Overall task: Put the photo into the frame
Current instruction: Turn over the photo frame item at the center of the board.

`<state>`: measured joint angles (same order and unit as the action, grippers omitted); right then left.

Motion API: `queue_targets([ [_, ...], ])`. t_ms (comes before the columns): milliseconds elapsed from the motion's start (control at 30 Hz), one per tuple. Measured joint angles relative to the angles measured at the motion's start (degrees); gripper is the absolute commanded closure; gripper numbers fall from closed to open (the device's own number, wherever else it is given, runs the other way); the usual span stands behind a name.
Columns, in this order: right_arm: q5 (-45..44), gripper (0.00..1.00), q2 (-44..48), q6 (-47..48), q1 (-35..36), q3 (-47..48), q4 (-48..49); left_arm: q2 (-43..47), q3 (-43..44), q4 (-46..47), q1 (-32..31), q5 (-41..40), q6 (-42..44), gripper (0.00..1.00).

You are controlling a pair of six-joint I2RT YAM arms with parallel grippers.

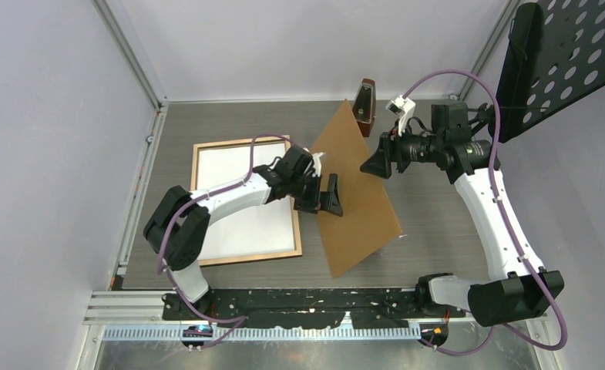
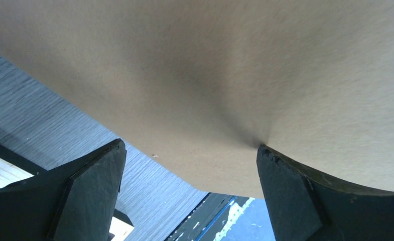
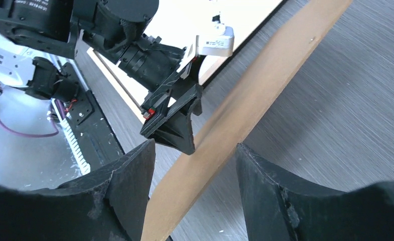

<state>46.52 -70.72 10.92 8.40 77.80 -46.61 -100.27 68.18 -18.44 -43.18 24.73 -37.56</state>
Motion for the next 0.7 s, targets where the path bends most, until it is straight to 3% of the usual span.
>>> queue_targets([
  [700,3.50,0.34,-4.37,-0.39,11.78,6.78,-2.86,13.44,-7.08,10.51,10.56,6.51,-5.77,0.00],
])
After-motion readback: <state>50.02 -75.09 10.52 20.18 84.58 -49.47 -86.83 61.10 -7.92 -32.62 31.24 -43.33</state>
